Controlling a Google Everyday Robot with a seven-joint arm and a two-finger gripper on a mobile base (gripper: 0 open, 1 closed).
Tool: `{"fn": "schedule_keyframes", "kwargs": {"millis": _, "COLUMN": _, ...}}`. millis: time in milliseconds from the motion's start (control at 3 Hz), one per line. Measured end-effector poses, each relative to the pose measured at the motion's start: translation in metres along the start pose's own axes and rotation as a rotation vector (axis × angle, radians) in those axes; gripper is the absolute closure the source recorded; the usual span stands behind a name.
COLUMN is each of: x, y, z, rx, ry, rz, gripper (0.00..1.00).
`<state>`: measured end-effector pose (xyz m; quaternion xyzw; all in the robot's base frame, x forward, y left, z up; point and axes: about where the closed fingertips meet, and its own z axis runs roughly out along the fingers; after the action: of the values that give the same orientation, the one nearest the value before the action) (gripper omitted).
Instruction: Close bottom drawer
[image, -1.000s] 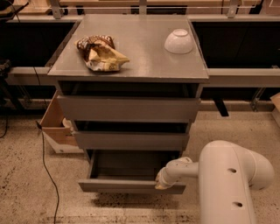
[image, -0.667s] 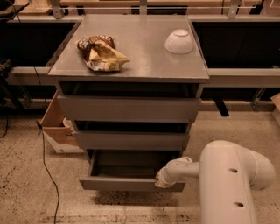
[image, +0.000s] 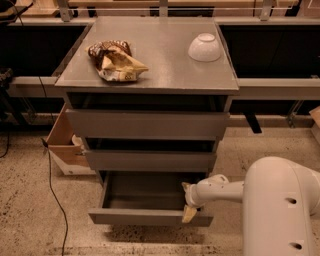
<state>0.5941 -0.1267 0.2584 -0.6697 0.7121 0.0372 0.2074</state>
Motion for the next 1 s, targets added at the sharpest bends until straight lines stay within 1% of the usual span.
{"fn": "schedule_keyframes", "kwargs": {"millis": 333, "x": 0.005, "y": 0.014, "z": -0.004, "rx": -0.012, "ry": 0.008, "rz": -0.006, "gripper": 0.23}}
{"fn": "schedule_keyframes", "kwargs": {"millis": 1000, "x": 0.02, "y": 0.06, "z": 0.017, "rx": -0.093, "ry": 0.029, "rz": 0.011, "gripper": 0.68}}
